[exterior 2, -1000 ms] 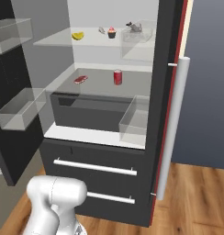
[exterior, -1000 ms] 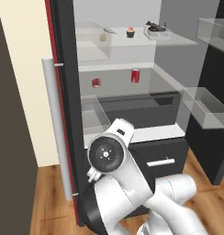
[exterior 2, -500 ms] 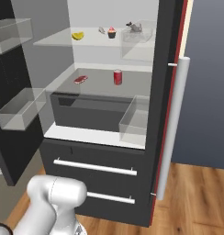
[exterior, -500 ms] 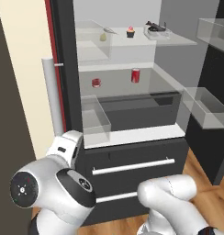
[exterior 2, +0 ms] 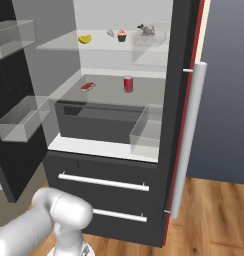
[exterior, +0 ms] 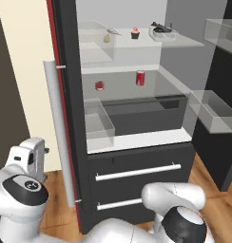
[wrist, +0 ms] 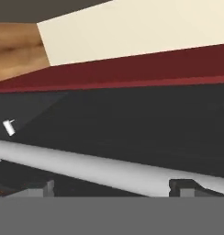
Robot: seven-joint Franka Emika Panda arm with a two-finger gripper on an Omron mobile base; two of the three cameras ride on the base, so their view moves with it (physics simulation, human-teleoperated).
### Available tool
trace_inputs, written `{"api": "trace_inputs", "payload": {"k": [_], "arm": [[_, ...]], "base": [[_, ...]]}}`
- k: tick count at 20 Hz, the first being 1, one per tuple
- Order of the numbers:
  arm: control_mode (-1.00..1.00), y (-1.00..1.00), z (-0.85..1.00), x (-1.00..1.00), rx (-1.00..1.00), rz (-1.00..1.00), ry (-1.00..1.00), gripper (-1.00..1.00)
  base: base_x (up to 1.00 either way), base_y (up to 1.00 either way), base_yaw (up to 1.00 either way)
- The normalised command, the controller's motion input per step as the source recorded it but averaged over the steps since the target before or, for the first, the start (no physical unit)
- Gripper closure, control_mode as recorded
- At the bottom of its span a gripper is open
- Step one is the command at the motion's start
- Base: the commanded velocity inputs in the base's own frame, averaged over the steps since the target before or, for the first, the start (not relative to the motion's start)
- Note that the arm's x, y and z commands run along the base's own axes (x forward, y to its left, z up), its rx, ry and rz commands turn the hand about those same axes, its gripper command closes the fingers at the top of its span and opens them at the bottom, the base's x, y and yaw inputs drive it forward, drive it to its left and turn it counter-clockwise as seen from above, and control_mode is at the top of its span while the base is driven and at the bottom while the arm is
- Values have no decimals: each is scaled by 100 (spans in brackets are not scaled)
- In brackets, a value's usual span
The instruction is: Place the tupperware on the top shelf of the fridge. Make space for the tupperware among the existing items by rearranging them on the shelves if needed. Close the fridge door when finished.
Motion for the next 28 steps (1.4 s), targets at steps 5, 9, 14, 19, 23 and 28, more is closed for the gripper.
{"api": "trace_inputs", "payload": {"k": [5, 9, 14, 19, 23, 28], "arm": [[-100, 6, -28, 64, -13, -13, 0, -100], [-100, 1, -26, 76, -17, -17, 2, -100], [-100, -2, -20, 80, -11, -17, 3, -100], [-100, -38, -13, 68, -5, -14, 8, -100], [-100, -91, -7, 15, -1, -19, 7, -100], [-100, -100, -8, 1, 0, -19, 3, -100]], "base": [[0, 0, 0], [0, 0, 0], [0, 0, 0], [0, 0, 0], [0, 0, 0], [0, 0, 0]]}}
